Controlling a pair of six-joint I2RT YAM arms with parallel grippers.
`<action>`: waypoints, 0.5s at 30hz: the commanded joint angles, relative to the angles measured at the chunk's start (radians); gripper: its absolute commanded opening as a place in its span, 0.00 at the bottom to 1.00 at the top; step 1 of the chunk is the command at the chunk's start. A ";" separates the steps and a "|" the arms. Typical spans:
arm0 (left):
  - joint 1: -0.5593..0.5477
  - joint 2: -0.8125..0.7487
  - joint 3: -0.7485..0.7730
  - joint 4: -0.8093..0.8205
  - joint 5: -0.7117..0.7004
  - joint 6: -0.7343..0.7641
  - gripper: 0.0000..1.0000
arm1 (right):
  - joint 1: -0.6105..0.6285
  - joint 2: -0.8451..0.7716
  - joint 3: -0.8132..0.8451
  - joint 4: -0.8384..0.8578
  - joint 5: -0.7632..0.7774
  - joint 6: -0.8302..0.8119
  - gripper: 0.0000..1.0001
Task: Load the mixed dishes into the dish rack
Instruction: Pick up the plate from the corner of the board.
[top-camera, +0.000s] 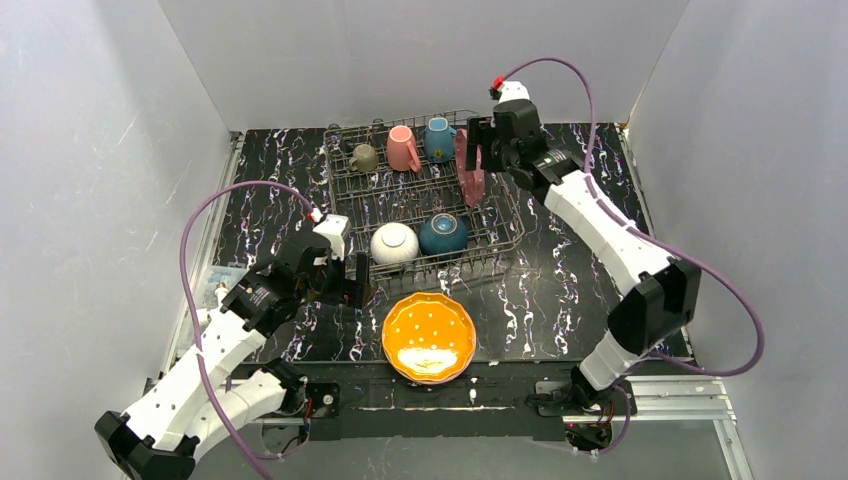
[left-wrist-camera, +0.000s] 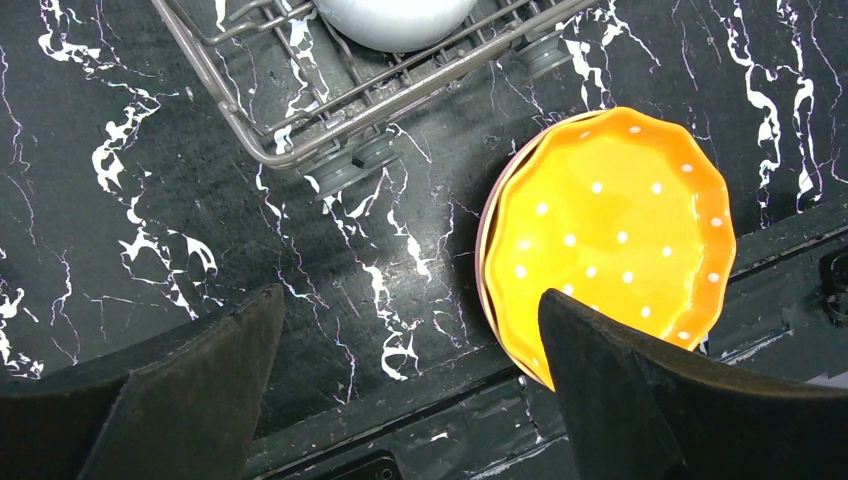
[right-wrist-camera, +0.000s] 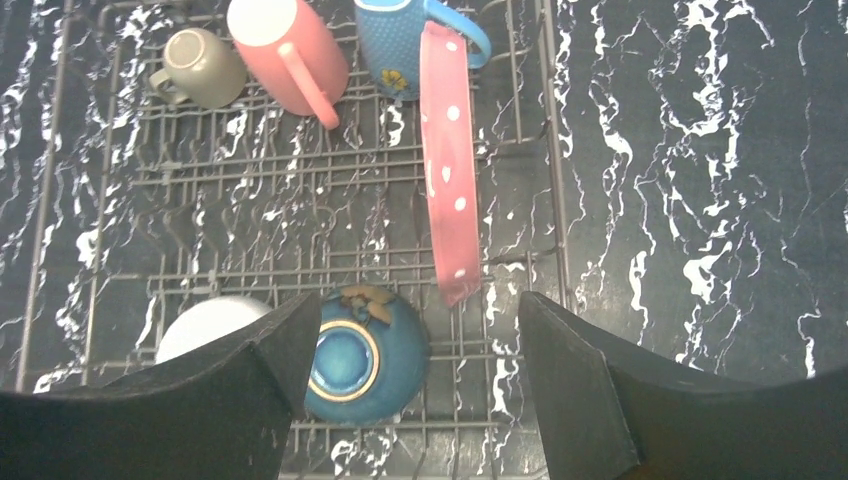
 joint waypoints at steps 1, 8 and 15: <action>0.007 -0.019 -0.011 -0.012 0.015 0.006 0.98 | -0.005 -0.141 -0.069 -0.015 -0.063 0.030 0.80; 0.007 -0.031 -0.005 -0.018 0.042 -0.045 0.98 | -0.004 -0.276 -0.182 -0.117 -0.136 0.018 0.79; 0.007 -0.035 0.033 -0.069 0.091 -0.104 0.94 | -0.003 -0.402 -0.312 -0.147 -0.254 0.049 0.75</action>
